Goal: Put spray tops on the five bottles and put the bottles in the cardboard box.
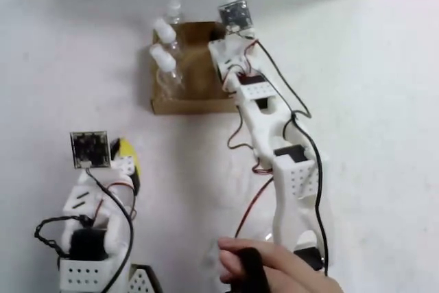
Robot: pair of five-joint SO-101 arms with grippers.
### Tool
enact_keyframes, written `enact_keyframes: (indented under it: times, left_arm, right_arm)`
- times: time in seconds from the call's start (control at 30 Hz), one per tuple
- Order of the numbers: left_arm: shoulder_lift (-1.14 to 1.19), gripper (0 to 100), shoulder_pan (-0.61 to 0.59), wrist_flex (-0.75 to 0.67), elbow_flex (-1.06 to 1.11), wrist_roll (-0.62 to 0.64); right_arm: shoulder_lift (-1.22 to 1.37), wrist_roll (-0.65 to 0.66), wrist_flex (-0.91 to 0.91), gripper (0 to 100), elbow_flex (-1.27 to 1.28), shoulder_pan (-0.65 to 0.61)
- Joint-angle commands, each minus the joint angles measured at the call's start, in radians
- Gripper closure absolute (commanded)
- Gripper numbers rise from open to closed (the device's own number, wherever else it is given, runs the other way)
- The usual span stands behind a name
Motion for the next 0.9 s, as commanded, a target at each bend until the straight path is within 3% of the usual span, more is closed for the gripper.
enact_keyframes:
  times: [0.0,0.73,0.87]
  left_arm:
    - [-0.015,98,-0.007,-0.006,-0.003,-0.012]
    - [-0.015,98,-0.007,-0.006,-0.003,-0.012]
    - [-0.015,98,-0.007,-0.006,-0.003,-0.012]
  right_arm:
    - [-0.022,0.011,0.039,76.9,-0.034,0.001]
    - [-0.025,0.008,0.038,76.0,-0.035,-0.001]
    - [-0.03,0.005,0.044,65.0,-0.032,-0.001]
